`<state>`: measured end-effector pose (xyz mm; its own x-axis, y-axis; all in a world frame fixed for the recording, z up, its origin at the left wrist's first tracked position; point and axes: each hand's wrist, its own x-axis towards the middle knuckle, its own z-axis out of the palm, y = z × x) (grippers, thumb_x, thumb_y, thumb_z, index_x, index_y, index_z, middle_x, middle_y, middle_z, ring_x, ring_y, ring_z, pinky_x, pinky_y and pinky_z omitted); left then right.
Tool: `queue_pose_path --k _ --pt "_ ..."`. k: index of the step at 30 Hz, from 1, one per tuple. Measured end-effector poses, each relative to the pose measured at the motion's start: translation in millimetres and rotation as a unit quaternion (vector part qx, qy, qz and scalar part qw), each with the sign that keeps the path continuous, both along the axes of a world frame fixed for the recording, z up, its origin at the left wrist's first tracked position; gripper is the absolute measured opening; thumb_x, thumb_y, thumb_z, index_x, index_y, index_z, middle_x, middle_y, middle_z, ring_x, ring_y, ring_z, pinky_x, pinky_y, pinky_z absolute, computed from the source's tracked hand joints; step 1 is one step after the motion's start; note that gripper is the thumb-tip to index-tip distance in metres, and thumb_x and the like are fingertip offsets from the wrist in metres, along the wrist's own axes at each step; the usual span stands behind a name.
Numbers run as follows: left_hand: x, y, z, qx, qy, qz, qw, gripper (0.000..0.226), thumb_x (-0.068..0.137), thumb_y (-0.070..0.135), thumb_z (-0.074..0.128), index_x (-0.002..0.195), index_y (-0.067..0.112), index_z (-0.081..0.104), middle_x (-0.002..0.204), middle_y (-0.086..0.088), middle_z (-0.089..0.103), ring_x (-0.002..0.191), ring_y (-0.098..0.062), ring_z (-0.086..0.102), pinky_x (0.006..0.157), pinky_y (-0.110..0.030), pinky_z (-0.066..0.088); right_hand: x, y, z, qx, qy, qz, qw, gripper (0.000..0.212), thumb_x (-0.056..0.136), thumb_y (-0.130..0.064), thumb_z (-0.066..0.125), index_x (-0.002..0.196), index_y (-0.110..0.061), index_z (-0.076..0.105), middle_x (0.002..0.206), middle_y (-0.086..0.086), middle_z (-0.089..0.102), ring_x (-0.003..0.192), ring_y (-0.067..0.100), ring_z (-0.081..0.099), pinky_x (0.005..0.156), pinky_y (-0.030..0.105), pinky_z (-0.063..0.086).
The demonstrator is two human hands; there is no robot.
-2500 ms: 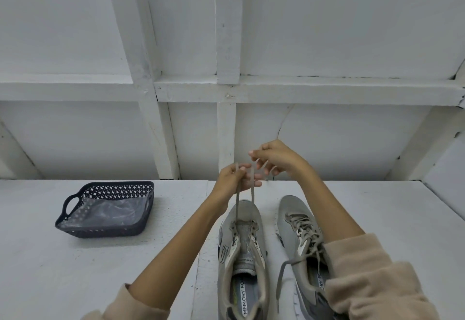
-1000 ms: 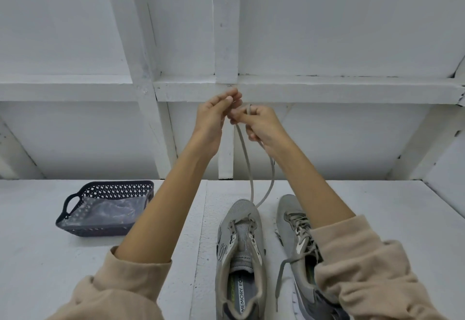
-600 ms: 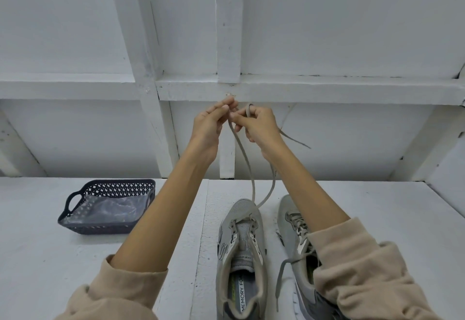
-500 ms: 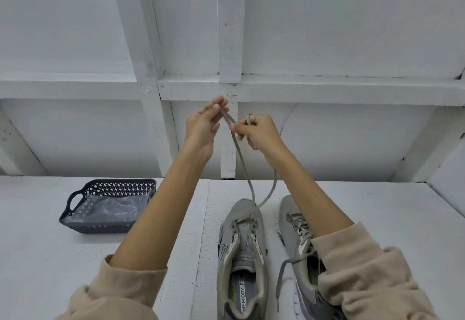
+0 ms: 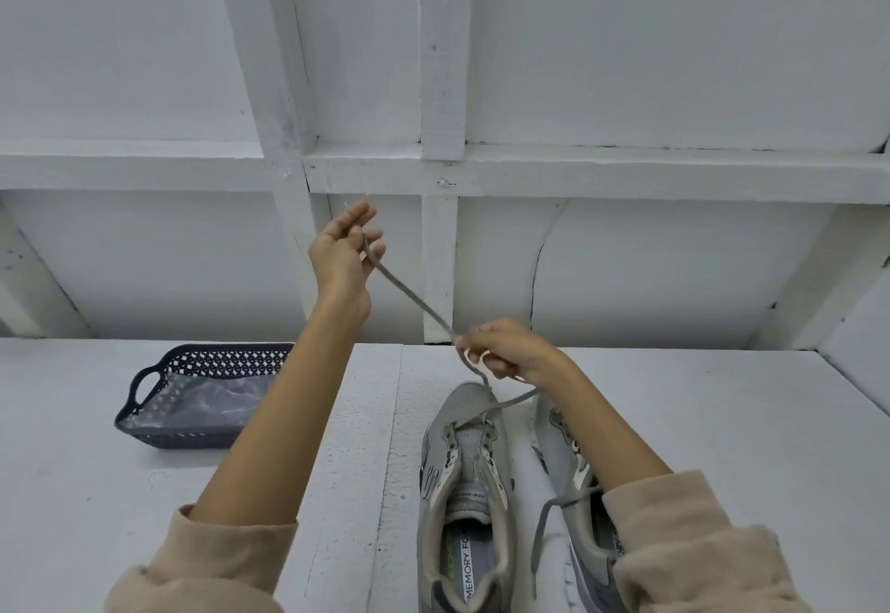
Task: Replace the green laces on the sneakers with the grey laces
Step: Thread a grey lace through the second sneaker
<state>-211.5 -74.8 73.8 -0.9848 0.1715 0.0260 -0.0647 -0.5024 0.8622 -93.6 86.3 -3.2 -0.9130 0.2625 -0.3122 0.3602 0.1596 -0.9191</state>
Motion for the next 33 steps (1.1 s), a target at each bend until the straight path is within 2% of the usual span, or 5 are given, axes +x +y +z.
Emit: queue_pose_path --k 6,12,19,24,33 --pt "28 12 -18 -0.209 0.120 -0.073 0.968 0.015 0.093 0.014 0.057 0.098 0.017 0.070 0.091 0.006 0.068 0.062 -0.005 0.042 0.051 -0.014 0.035 -9 -10 48 -0.204 0.257 -0.103 0.939 0.027 0.102 -0.026 0.043 0.100 -0.013 0.067 0.093 0.000 0.072 0.086 0.014 0.066 0.078 0.027 0.049" --pt "56 41 -40 -0.302 0.267 -0.088 0.911 0.016 0.089 0.033 0.067 0.097 0.021 0.073 0.072 0.013 0.066 0.061 -0.010 0.045 0.069 -0.031 0.046 -7 -29 65 -0.202 0.272 -0.072 0.938 0.027 0.102 -0.034 0.044 0.110 -0.026 0.068 0.135 0.002 0.057 0.132 0.013 0.047 0.102 0.026 0.039" --pt "51 37 -42 -0.314 0.283 -0.075 0.903 0.018 0.088 0.035 0.068 0.086 0.020 0.077 0.065 -0.001 0.067 0.060 -0.010 0.050 0.064 -0.036 0.043 -2 -8 62 -0.248 0.213 -0.085 0.941 0.027 0.100 -0.038 0.046 0.105 -0.024 0.070 0.113 0.003 0.068 0.099 0.014 0.062 0.086 0.032 0.043" --pt "34 11 -54 -0.329 0.226 -0.080 0.914 0.015 0.084 0.031 0.072 0.084 0.018 0.078 0.084 -0.007 0.075 0.090 -0.030 0.067 0.086 -0.042 0.052 8 29 62 -0.328 0.224 -0.188 0.898 0.024 0.101 -0.030 0.046 0.092 -0.017 0.064 0.086 -0.001 0.070 0.087 0.018 0.064 0.084 0.037 0.051" --pt "39 1 -72 -0.324 0.210 -0.141 0.912 0.012 0.085 0.027 0.072 0.084 0.017 0.078 0.086 -0.007 0.075 0.088 -0.025 0.067 0.083 -0.032 0.050 9 33 57 -0.362 0.201 -0.153 0.897 0.019 0.096 -0.029 0.057 0.105 -0.013 0.060 0.106 0.010 0.070 0.101 0.028 0.069 0.089 0.048 0.055"
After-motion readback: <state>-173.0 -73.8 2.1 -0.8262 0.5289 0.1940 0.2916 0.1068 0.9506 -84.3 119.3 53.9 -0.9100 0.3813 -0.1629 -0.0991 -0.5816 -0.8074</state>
